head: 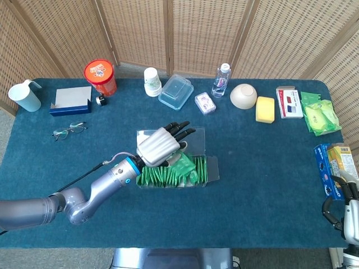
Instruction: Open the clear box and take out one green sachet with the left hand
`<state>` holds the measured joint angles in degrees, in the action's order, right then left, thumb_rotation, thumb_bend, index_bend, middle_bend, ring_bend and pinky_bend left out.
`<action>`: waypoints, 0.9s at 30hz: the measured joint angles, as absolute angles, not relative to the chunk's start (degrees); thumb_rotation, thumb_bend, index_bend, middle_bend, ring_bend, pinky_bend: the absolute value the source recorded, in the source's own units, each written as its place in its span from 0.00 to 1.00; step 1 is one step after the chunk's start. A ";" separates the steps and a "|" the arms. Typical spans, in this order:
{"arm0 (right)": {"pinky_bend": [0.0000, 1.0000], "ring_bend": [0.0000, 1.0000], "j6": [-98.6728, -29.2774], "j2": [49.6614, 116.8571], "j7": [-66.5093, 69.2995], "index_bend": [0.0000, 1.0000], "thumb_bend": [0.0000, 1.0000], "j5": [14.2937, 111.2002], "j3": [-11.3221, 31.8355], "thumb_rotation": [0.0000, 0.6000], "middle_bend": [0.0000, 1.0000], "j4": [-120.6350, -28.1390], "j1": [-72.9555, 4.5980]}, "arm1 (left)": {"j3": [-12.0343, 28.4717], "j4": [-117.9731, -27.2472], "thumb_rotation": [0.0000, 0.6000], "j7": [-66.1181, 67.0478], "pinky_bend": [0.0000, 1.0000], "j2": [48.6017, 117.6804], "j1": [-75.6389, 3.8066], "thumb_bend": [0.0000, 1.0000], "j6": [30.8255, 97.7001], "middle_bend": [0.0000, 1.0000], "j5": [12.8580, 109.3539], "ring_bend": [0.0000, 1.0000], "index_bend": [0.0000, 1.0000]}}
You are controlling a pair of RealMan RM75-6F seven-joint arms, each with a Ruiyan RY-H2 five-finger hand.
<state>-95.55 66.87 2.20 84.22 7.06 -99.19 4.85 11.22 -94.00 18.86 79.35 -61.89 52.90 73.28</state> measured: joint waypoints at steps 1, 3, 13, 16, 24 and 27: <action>0.23 0.14 -95.58 66.84 2.18 0.22 0.67 84.28 7.07 0.79 0.17 -99.23 4.83 | 11.47 -94.28 0.83 18.30 0.16 79.02 -61.69 0.50 53.17 0.13 73.47 0.00 0.47; 0.23 0.15 -95.70 66.82 2.14 0.22 0.67 84.39 7.09 0.79 0.17 -99.33 4.82 | 11.77 -94.75 0.82 17.63 0.16 78.37 -61.43 0.50 53.43 0.13 73.92 0.00 0.47; 0.23 0.14 -95.99 66.63 2.37 0.22 0.66 84.69 7.12 0.79 0.17 -99.37 4.86 | 12.51 -97.41 0.81 15.71 0.16 74.62 -59.29 0.50 55.41 0.13 75.26 0.00 0.47; 0.23 0.14 -96.05 66.63 2.49 0.21 0.66 84.78 7.15 0.79 0.17 -99.29 4.83 | 12.41 -98.34 0.81 15.18 0.16 72.66 -57.93 0.50 56.44 0.14 75.66 0.00 0.48; 0.23 0.14 -95.59 66.51 2.55 0.21 0.66 85.11 7.41 0.79 0.17 -99.20 4.21 | 11.06 -100.93 0.81 13.96 0.16 66.35 -52.91 0.50 59.66 0.16 76.54 0.00 0.51; 0.23 0.14 -95.31 66.44 2.43 0.21 0.66 85.23 7.57 0.79 0.17 -99.31 3.85 | 10.35 -101.88 0.81 13.24 0.16 63.75 -50.44 0.50 61.24 0.16 76.83 0.00 0.52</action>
<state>-95.31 66.44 2.43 85.23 7.57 -99.31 3.85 10.35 -101.88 13.24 63.75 -50.44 61.24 76.83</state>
